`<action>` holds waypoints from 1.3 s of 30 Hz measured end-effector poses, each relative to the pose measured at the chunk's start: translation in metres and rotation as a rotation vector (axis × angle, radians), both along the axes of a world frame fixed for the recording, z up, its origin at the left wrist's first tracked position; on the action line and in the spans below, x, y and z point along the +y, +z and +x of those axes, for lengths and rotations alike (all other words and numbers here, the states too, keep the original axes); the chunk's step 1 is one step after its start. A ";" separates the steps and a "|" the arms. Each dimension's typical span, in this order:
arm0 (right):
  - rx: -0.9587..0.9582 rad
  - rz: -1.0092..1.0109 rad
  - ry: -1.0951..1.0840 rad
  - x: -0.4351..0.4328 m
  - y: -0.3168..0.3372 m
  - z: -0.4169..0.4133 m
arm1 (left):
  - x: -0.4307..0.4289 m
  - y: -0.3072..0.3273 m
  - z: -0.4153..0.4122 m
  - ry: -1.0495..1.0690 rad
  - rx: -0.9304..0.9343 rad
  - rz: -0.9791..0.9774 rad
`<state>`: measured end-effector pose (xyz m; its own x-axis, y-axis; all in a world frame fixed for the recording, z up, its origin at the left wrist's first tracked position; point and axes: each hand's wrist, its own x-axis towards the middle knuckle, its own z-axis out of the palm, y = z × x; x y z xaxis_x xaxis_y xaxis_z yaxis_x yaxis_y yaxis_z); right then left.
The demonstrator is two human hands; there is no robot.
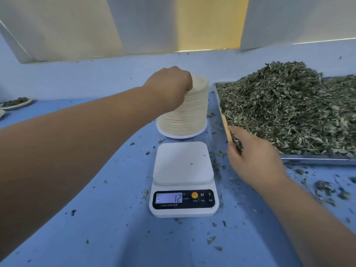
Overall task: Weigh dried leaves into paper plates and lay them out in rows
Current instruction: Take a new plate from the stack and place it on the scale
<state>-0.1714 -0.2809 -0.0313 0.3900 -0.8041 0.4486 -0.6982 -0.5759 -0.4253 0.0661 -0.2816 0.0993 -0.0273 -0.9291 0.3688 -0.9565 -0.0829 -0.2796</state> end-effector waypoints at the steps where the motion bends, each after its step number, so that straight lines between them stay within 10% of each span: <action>1: -0.007 0.005 0.001 -0.001 -0.001 0.000 | 0.000 -0.001 -0.001 -0.006 -0.039 0.002; 18: -0.026 -0.003 -0.036 -0.006 -0.005 -0.006 | 0.009 -0.006 -0.011 -0.119 -0.356 -0.057; 25: -0.012 -0.024 -0.033 -0.007 -0.006 -0.004 | 0.018 -0.014 0.006 0.029 0.375 -0.431; 39: -0.307 0.101 0.084 -0.004 -0.013 -0.003 | 0.083 -0.112 -0.008 -0.291 1.092 -0.692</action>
